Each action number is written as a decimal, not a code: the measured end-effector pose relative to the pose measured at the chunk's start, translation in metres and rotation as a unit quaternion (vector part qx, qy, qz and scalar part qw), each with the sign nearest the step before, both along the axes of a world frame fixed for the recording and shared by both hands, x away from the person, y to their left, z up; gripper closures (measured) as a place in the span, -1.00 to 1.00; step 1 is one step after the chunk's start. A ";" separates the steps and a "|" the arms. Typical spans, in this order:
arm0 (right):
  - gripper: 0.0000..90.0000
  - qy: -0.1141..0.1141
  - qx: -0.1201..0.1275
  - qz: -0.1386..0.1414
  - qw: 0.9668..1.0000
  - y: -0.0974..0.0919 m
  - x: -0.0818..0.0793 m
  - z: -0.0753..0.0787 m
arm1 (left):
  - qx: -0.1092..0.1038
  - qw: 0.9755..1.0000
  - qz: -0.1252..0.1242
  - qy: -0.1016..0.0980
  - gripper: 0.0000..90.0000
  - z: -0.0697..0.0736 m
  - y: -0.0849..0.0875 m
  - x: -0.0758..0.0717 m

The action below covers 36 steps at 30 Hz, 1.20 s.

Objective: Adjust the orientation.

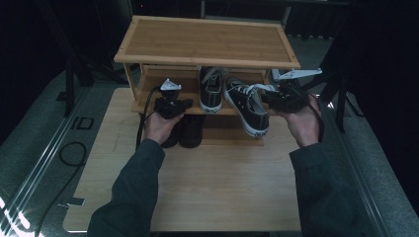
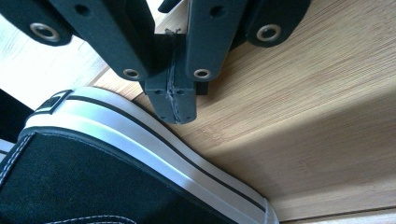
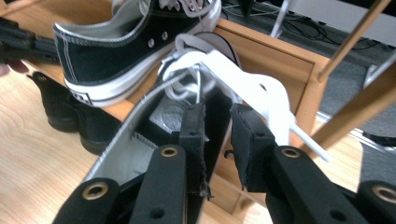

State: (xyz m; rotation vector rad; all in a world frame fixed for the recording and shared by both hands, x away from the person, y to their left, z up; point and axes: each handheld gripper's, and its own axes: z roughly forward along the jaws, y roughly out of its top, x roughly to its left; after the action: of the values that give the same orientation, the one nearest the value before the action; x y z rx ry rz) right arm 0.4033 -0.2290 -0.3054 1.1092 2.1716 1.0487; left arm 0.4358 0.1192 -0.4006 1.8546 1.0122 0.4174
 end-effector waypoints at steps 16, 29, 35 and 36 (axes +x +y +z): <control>0.80 0.013 -0.013 -0.006 1.000 -0.015 -0.004 -0.009 | -0.002 1.000 0.001 -0.001 1.00 0.000 0.000 0.000; 1.00 0.024 -0.038 0.005 0.999 -0.019 -0.016 -0.021 | 0.002 1.000 0.000 0.000 1.00 0.000 0.000 0.000; 1.00 0.027 -0.052 0.010 0.998 -0.019 -0.021 -0.027 | 0.002 1.000 -0.002 0.001 1.00 0.000 0.000 0.001; 1.00 0.030 -0.052 0.009 0.998 -0.020 -0.021 -0.029 | 0.002 1.000 -0.002 0.001 1.00 0.000 0.000 0.001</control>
State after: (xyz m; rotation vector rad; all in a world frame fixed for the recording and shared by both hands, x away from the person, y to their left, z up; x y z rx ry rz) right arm 0.3818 -0.2492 -0.3342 1.0891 2.2595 0.9095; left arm 0.4363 0.1197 -0.4004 1.8605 1.0087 0.4151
